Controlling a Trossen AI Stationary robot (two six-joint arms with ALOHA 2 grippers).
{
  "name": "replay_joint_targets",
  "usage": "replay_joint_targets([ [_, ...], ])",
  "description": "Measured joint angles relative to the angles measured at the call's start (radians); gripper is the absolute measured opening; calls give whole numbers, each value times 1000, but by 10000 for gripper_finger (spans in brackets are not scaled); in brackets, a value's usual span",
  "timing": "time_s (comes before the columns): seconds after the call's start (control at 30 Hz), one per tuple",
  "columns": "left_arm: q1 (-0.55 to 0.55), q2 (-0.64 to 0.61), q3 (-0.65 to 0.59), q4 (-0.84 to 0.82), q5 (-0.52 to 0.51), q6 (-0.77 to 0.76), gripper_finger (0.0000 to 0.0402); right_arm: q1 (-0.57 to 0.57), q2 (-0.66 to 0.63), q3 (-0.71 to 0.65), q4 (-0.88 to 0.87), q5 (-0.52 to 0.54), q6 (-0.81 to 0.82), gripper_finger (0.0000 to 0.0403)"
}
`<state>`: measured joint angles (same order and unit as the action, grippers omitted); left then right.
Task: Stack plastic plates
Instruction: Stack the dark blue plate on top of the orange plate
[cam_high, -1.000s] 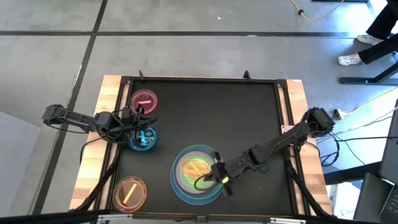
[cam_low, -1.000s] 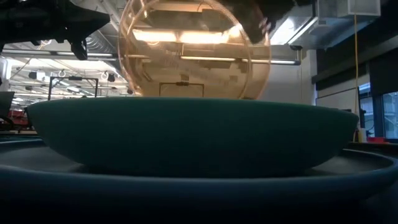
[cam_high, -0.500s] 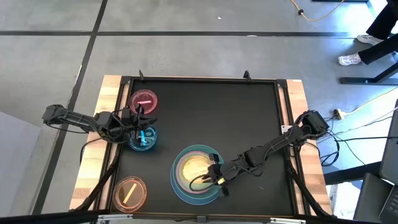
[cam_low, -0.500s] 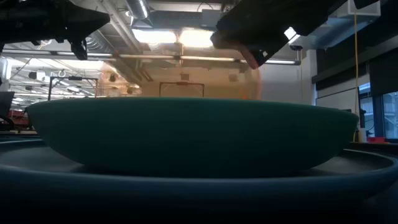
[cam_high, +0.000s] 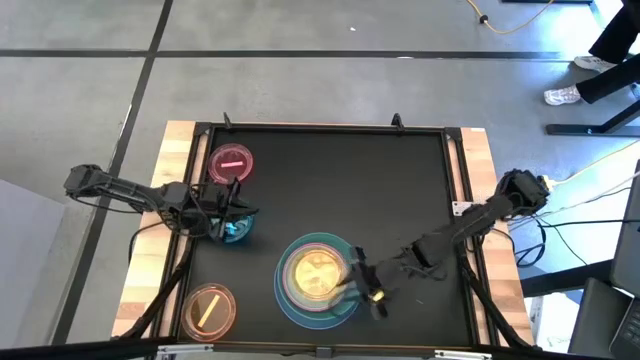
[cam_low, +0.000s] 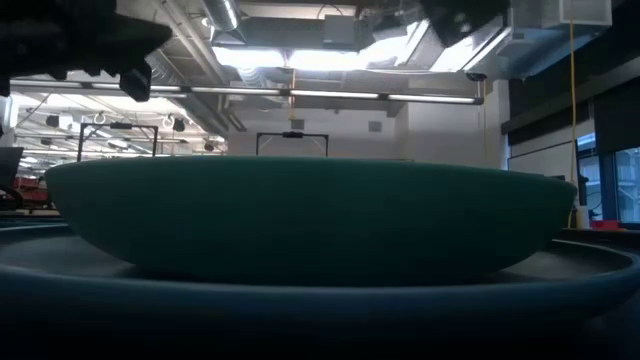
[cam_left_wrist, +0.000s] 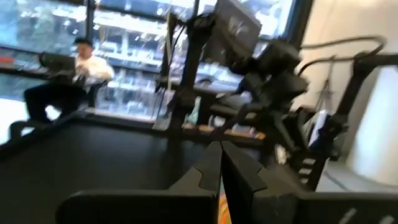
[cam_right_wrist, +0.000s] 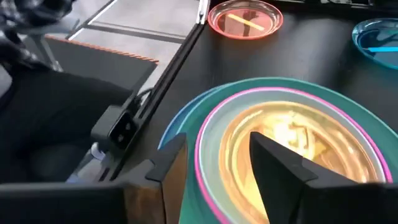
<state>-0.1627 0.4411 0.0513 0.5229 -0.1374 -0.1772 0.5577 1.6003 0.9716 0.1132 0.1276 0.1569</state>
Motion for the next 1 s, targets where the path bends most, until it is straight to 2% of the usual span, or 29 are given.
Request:
replay_joint_targets([
  [0.13, -6, 92, 51, -40, -21, -21, 7, 20, -42, -69, 9, 71, 0, 167],
  [0.27, -55, 210, 164, -162, -68, -51, 7, 20, -90, -153, 81, 79, -4, 167],
  [0.43, -140, 374, 332, -414, -202, -101, 7, 14, -167, -259, 197, 92, -76, 167],
  [0.7, -227, 551, 604, -892, -206, -296, 7, -11, -306, -329, 222, 105, -190, 167],
  [0.83, -240, 599, 651, -907, -115, -306, 7, -26, -323, -331, 240, 106, -231, 167],
  [1.0, -235, 622, 656, -790, -161, -298, 7, -37, -324, -330, 314, 105, -290, 167],
])
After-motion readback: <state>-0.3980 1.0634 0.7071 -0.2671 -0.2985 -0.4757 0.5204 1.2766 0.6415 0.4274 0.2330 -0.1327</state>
